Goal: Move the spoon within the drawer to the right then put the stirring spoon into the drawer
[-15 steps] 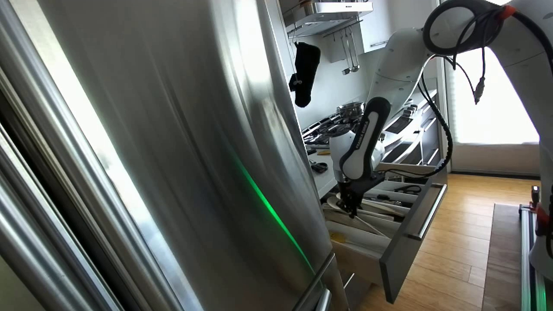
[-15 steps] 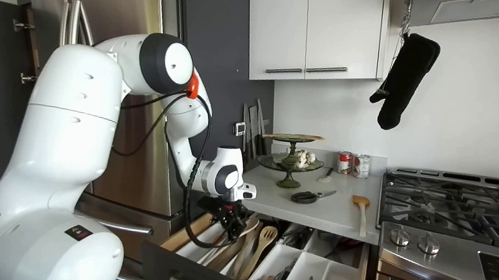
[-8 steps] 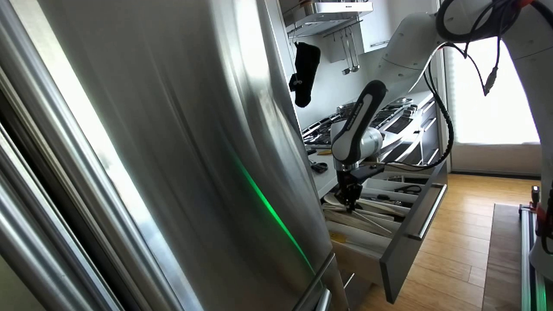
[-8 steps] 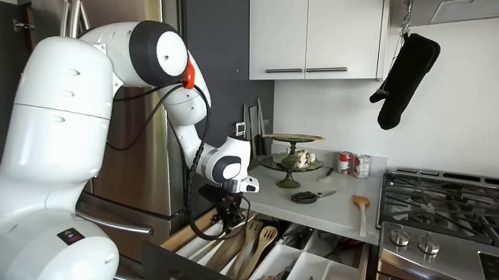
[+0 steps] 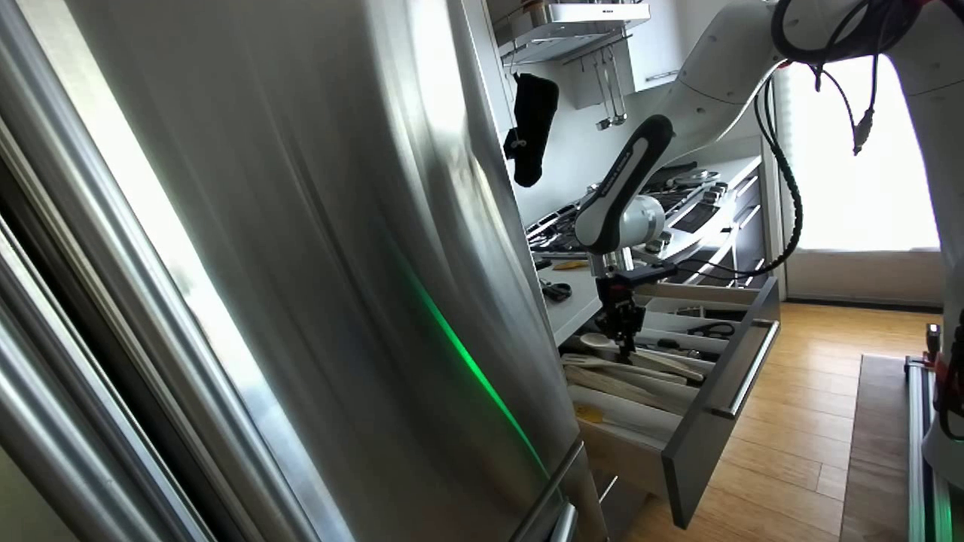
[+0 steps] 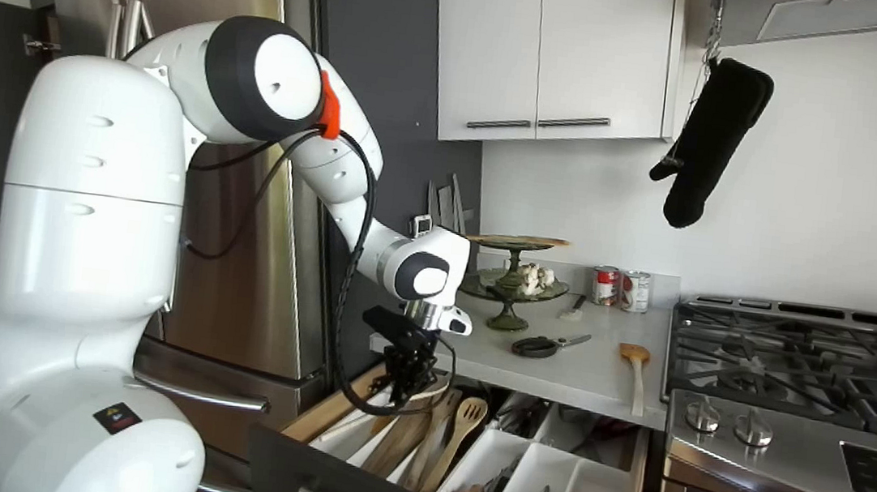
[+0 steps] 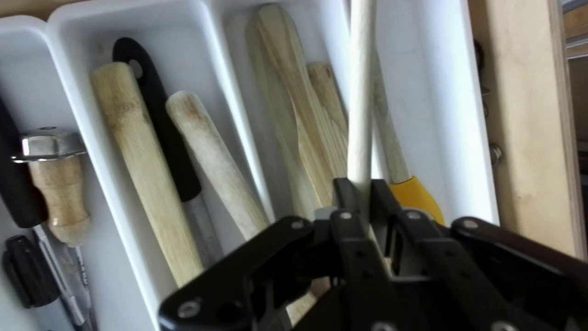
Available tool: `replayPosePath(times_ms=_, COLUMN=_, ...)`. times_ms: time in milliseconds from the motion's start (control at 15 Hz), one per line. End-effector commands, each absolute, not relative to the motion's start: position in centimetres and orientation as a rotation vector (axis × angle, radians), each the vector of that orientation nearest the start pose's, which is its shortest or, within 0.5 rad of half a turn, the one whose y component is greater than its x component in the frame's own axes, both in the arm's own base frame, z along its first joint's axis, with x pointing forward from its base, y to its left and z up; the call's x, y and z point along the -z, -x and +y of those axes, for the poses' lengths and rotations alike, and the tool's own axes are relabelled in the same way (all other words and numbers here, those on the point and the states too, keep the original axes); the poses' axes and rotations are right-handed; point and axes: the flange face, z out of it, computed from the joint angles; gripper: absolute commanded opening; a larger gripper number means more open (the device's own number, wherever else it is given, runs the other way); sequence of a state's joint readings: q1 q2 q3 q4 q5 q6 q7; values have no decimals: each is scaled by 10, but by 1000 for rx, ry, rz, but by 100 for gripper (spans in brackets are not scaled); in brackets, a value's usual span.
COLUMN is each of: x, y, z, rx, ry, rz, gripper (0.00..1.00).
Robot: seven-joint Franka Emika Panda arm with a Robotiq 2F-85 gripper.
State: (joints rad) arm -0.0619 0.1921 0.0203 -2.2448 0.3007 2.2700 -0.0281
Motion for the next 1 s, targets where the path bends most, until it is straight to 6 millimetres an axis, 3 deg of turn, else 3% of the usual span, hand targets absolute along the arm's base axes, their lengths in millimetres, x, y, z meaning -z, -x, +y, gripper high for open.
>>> replayPosePath(times_ms=0, x=-267, y=-520, z=-42, rx=-268, ry=2948, rz=323, gripper=4)
replayPosePath(times_ms=400, x=-251, y=-524, z=-70, rx=-295, ry=3014, rz=253, gripper=4)
replayPosePath(times_ms=933, x=-250, y=-547, z=-79, rx=-288, ry=3079, rz=151, gripper=4)
